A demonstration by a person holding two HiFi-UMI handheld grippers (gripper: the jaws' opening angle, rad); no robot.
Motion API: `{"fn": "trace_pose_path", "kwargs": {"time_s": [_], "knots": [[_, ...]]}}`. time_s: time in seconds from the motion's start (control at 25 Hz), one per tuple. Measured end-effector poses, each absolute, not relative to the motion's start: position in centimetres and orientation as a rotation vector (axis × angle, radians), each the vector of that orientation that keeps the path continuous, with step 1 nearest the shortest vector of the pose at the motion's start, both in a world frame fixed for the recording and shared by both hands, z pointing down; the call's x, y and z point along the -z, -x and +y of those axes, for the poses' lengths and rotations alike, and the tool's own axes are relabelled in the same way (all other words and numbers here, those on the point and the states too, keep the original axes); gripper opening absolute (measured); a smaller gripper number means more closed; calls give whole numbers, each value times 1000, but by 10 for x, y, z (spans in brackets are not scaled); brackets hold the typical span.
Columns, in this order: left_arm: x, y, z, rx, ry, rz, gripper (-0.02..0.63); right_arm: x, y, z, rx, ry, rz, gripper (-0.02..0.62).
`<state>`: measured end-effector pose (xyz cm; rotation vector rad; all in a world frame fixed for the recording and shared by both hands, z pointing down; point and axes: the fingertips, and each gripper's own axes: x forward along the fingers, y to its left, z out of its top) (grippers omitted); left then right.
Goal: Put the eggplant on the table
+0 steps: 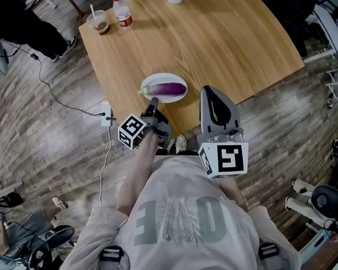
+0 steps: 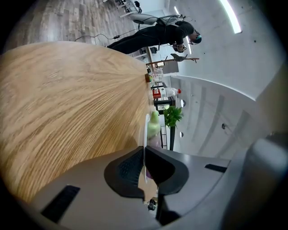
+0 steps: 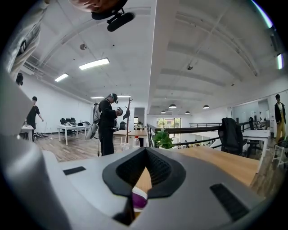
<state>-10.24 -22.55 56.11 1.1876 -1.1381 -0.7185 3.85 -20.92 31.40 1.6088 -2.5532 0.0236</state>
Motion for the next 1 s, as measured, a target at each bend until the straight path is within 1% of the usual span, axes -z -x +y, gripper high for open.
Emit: {"fn": "trace_pose_path", "kwargs": {"time_s": [1.0], "knots": [[-595, 104, -230, 668, -1113, -1164, 18, -320, -42, -212, -33, -1622, -2514, 18]]}}
